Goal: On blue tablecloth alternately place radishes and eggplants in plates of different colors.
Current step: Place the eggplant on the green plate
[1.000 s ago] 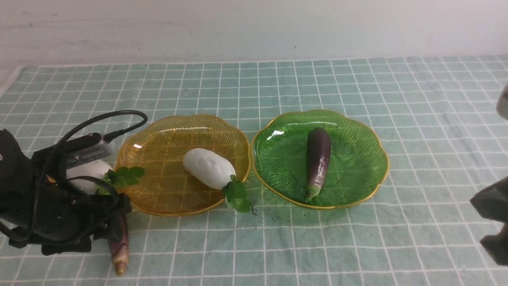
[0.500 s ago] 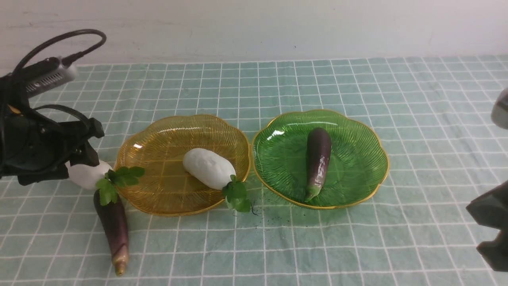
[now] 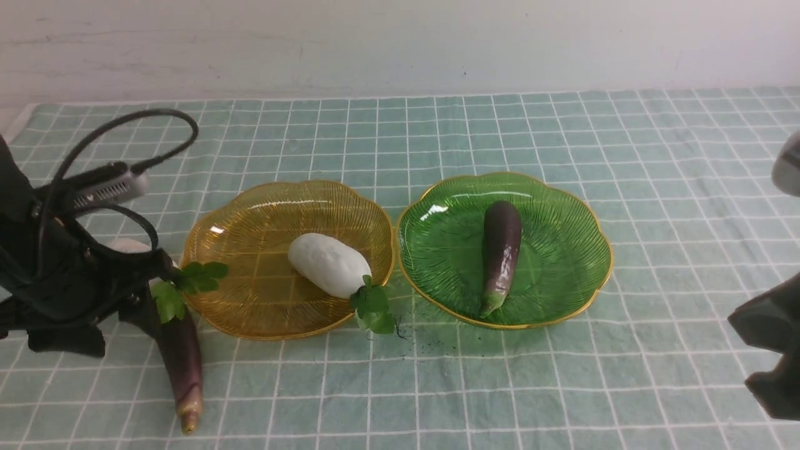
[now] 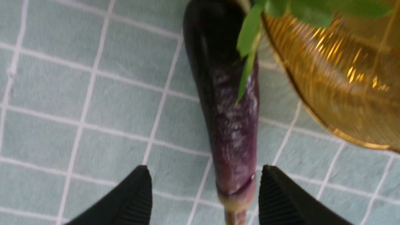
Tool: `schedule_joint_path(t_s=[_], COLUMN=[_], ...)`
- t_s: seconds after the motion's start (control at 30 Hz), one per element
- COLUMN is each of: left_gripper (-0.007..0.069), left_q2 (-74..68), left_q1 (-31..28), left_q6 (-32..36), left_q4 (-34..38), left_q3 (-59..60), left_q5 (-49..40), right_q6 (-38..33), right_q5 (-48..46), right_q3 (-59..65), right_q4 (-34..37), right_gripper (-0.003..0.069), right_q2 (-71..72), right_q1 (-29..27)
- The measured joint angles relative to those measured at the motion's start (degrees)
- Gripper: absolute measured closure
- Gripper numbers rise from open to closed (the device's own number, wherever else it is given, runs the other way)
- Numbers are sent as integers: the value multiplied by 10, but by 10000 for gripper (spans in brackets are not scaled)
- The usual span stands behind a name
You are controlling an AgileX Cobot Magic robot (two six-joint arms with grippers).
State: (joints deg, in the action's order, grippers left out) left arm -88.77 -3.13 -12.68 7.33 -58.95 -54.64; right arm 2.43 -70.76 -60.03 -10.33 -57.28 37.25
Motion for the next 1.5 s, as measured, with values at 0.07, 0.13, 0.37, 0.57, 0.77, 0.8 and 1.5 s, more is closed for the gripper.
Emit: schedule_joint_path(t_s=[0.07, 0.13, 0.37, 0.57, 0.77, 0.8, 1.5], left_gripper=[209, 209, 209, 209, 209, 209, 407], left_q2=[-9, -16, -18, -39, -75, -83, -40], left_q1=[0, 0, 40, 56, 56, 56, 56], left_q6=[9, 16, 28, 28, 11, 10, 13], left_q4=[0, 6, 15, 15, 5, 7, -73], left_q3=[1, 5, 11, 12, 20, 20, 17], left_q5=[-16, -30, -38, -15, 10, 13, -127], right_q6=[0, 0, 0, 0, 0, 0, 0], right_q5=[2, 4, 6, 8, 8, 8, 8], right_q3=[0, 0, 0, 0, 0, 0, 0], right_q4=[-5, -11, -12, -12, -11, -11, -11], right_gripper=[673, 673, 673, 673, 673, 673, 673], right_q2=[0, 0, 0, 0, 0, 0, 0], right_q1=[0, 0, 0, 0, 0, 0, 0])
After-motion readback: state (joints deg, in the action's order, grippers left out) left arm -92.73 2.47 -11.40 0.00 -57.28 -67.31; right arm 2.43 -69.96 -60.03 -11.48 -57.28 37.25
